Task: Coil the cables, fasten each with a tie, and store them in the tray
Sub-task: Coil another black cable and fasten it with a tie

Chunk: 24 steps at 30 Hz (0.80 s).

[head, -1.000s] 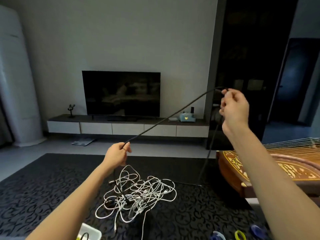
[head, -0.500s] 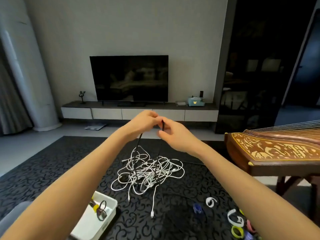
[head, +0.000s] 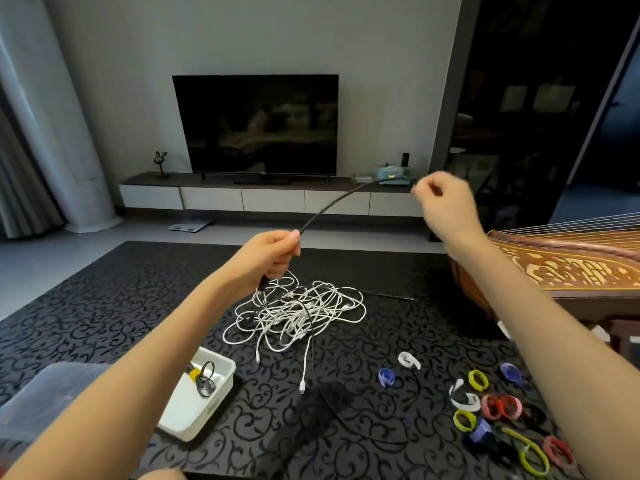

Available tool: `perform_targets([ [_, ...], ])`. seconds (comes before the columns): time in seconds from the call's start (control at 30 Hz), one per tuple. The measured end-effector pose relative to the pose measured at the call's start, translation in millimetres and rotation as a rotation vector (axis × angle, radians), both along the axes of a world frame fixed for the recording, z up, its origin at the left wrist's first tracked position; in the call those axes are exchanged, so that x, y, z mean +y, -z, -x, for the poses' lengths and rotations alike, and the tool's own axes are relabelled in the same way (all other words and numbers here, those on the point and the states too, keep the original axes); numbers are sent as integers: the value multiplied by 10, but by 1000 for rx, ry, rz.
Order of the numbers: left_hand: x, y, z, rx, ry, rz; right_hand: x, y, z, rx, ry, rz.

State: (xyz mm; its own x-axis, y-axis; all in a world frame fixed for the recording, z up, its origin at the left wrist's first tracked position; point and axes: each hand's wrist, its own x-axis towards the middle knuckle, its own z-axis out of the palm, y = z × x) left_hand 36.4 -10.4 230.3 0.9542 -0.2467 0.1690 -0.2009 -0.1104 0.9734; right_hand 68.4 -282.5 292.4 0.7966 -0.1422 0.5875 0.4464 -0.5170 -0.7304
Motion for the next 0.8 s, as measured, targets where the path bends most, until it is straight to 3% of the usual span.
perform_targets([
  [0.17,-315,254,70,121,31,194,258,516,310,337,-361,-392],
  [0.3,-606,344,153,201,37,339,572,858,605,329,-475,-344],
  [0.5,-575,530,297,294,118,376,587,635,487,207,-394,-507],
  [0.67,-460,585,388,168,200,425,513,619,329,257,-250,-624],
  [0.8,-453,459,365,136,9,699,527,835,387,333,-202,-528],
])
